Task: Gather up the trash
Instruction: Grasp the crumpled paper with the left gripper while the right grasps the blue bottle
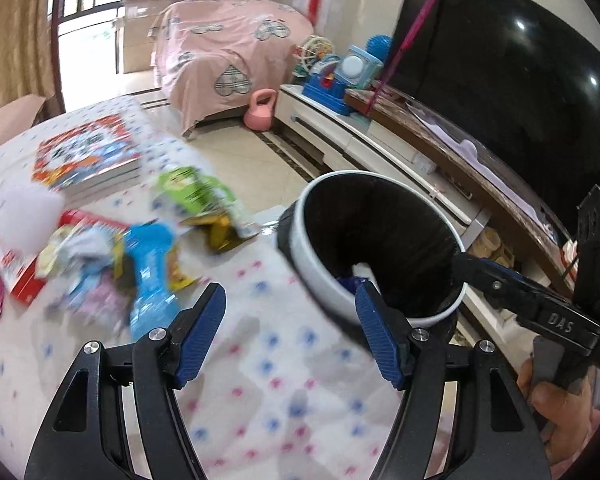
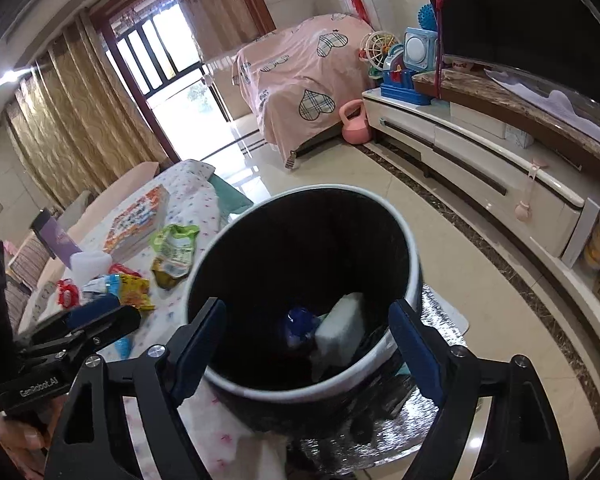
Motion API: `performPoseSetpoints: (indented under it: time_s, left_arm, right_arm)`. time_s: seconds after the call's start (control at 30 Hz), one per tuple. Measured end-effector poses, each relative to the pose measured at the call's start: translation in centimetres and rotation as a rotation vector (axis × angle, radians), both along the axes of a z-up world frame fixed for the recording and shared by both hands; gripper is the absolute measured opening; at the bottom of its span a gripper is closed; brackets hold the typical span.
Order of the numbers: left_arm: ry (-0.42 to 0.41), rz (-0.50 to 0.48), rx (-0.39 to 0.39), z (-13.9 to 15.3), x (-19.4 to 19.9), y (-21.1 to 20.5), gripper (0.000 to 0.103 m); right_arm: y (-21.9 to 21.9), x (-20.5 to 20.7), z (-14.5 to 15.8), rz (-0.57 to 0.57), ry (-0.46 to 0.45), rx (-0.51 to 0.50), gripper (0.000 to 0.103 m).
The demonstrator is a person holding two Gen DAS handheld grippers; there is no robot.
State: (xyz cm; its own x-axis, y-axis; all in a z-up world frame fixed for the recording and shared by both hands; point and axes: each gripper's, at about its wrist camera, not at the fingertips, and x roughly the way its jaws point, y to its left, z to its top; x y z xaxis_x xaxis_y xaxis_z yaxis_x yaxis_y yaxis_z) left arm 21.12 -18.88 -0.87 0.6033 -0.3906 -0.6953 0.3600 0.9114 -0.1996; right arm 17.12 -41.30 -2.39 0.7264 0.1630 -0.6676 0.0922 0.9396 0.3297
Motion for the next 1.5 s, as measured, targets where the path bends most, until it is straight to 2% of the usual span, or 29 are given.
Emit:
performPoseSetpoints:
  time_s: [0.27,0.63,1.0,1.07,1.23,1.33,1.5]
  left_arm:
    - [0.017,0.093,-0.019,-1.2,-2.7,5.7,0.070]
    - [0.052,0.223,-0.047,-2.6,-4.0,12.8,0.070]
    - [0.085,0.274,-0.077,-3.7,-3.7,16.1,0.070]
    - [0.091,0.268,-0.084,-3.8,-3.4,16.1,0.070]
    - [0.099,0.249,-0.100,-3.6,-2.1,15.8,0.070]
    - [0.102,0.239,-0.101,-3.4,-0.8,15.4,0.070]
    - [0.121,0.212,-0.105,-3.5,1.9,14.6,0.070]
  right_arm:
    - [3.7,-2.1,0.1,0.027,-0.050,0.068,0.095]
    - [10.1,-2.4,-1.7,0.130,-0.018,0.109,0.096]
    - [14.7,-1.4,-2.4,0.207,-0.005,0.102,0.095]
    - [15.1,-1.0,-2.4,0.211,-0.005,0.100,0.092]
    - [15.8,0.2,-3.0,0.234,0.019,0.132,0.070]
    - [16.3,1.2,-3.3,0.248,0.030,0.150,0.061]
    - [17.2,3.1,-3.6,0.278,0.042,0.163,0.053]
